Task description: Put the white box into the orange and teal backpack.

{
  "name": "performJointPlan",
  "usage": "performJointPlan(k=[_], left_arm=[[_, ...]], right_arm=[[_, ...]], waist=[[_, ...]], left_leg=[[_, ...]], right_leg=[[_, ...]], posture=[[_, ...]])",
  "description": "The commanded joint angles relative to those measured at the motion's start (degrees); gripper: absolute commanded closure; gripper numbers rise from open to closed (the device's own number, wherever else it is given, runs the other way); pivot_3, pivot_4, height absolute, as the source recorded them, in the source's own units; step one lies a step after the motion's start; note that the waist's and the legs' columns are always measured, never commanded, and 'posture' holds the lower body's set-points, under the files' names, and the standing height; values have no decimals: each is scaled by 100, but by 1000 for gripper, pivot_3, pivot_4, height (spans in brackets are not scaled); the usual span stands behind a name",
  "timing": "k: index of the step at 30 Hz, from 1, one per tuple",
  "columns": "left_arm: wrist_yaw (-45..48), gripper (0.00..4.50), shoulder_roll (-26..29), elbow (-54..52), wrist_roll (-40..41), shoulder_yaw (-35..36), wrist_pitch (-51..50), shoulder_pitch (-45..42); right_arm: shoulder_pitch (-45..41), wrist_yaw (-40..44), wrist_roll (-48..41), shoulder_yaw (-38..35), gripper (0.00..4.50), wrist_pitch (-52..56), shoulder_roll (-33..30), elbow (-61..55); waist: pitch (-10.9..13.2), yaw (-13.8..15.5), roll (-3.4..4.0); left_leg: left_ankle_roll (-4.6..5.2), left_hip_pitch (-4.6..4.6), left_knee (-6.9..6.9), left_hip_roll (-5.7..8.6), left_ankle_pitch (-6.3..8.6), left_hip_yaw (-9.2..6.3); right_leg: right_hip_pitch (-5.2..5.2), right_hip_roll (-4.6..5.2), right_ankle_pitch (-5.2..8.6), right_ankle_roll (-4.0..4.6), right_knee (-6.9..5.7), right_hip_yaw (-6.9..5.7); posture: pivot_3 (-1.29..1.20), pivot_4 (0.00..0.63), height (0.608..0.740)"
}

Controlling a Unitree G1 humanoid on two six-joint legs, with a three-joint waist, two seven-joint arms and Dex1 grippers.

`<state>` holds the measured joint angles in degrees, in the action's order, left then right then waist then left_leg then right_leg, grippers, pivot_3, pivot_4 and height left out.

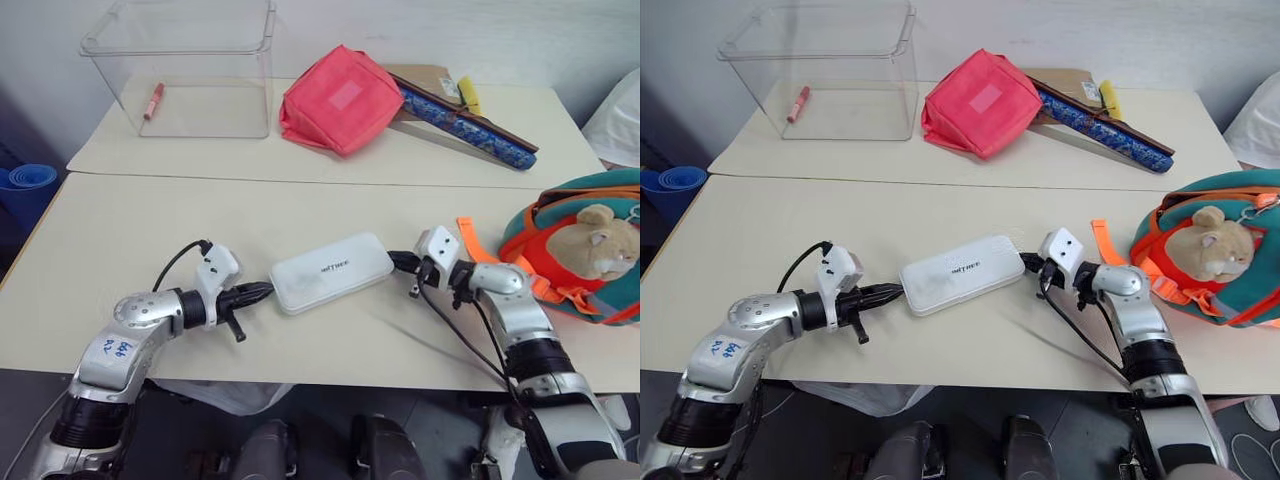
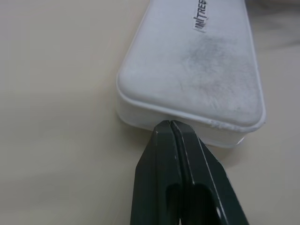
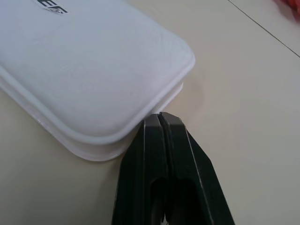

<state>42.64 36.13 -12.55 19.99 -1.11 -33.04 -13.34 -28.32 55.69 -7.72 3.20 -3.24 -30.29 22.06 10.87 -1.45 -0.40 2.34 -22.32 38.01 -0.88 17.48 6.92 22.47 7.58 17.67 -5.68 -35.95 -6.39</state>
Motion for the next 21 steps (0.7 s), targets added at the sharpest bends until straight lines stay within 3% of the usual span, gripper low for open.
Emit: performJointPlan(k=[1, 7, 11, 16, 21], left_arm=[[126, 4485, -168, -62, -30, -195, 291, -121], [252, 4485, -405, 52, -84, -288, 535, -217], [357, 4485, -390, 97, -107, -282, 505, -194], [650, 3332, 38, 249, 380, 132, -631, -315], [924, 1797, 574, 1423, 1542, 551, -3817, -1344]], right_arm=[[526, 485, -530, -64, 4500, 407, -265, -1265], [1592, 533, -840, -260, 4500, 1228, -757, -2618], [2017, 236, -771, -587, 4500, 1364, -866, -2861], [2303, 156, -582, -773, 4500, 1220, -1133, -2866], [2412, 130, -610, -950, 4500, 1161, -1337, -2841]], waist=[[0, 27, 0], [0, 92, 0], [0, 128, 0], [0, 138, 0], [1, 149, -2]], left_leg=[[0, 0, 0, 0, 0, 0], [-2, 2, 2, 0, 2, -1], [-7, 5, 1, -2, 5, -1], [-7, 4, 1, -1, 5, -1], [-4, 5, 3, -1, 3, -2]], right_leg=[[0, 0, 0, 0, 0, 0], [0, 3, 0, 0, 14, 1], [2, 2, 0, 0, 14, 1], [4, 2, 0, 0, 14, 1], [3, 0, 0, 0, 9, 0]], posture=[[0, 150, 740], [0, 150, 740], [0, 150, 740], [0, 150, 740], [0, 150, 740]])
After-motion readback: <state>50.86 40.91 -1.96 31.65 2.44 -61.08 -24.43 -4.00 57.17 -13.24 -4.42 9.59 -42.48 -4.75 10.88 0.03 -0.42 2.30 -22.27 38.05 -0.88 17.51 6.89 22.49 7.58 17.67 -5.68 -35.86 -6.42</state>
